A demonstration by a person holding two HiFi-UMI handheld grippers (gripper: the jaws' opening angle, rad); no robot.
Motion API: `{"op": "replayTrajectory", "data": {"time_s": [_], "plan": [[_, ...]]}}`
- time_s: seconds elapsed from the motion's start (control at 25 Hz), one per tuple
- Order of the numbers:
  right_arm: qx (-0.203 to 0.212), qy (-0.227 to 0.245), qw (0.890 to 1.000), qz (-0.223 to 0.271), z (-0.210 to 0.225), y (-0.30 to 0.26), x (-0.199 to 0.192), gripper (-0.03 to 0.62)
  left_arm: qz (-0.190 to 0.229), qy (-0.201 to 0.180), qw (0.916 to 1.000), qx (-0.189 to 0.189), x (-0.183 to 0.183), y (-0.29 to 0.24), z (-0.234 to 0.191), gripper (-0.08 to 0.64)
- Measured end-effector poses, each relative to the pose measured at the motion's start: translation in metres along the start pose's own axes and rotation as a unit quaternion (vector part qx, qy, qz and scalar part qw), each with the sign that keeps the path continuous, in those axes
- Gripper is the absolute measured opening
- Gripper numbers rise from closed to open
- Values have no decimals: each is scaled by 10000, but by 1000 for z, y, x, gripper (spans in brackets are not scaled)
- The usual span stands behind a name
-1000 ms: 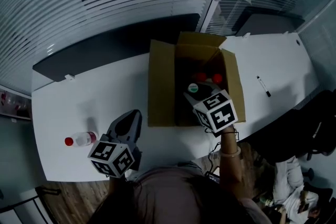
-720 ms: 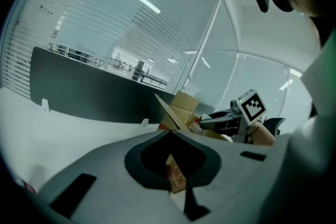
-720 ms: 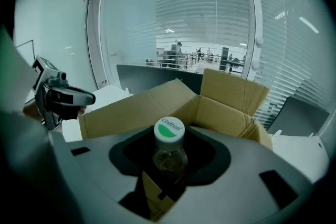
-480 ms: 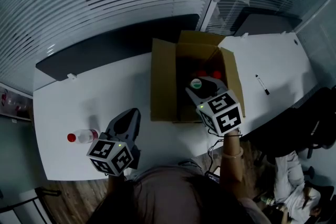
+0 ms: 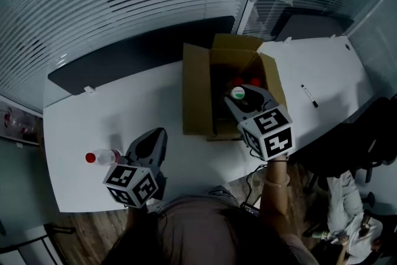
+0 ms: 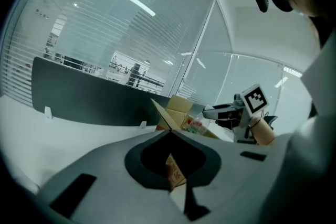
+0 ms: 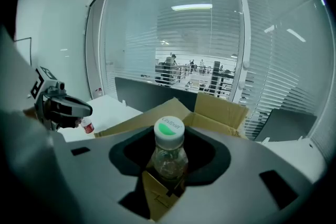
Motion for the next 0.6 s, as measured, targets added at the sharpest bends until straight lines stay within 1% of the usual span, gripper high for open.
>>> {"op": "replayTrajectory", "data": {"time_s": [0.6], "plan": [[-254,204,9976,607,-29,55,19,173,33,-214,9997,-141,-2,40,13,8]]}}
Point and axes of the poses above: the fingertips, and each gripper's own axes: y backward along the fingers, z to its right, x out of its top, the point moved 9 cm from there along y, backward along the fingers, and after that the axes turned 12 degrees about -y, right-handed, at the moved point
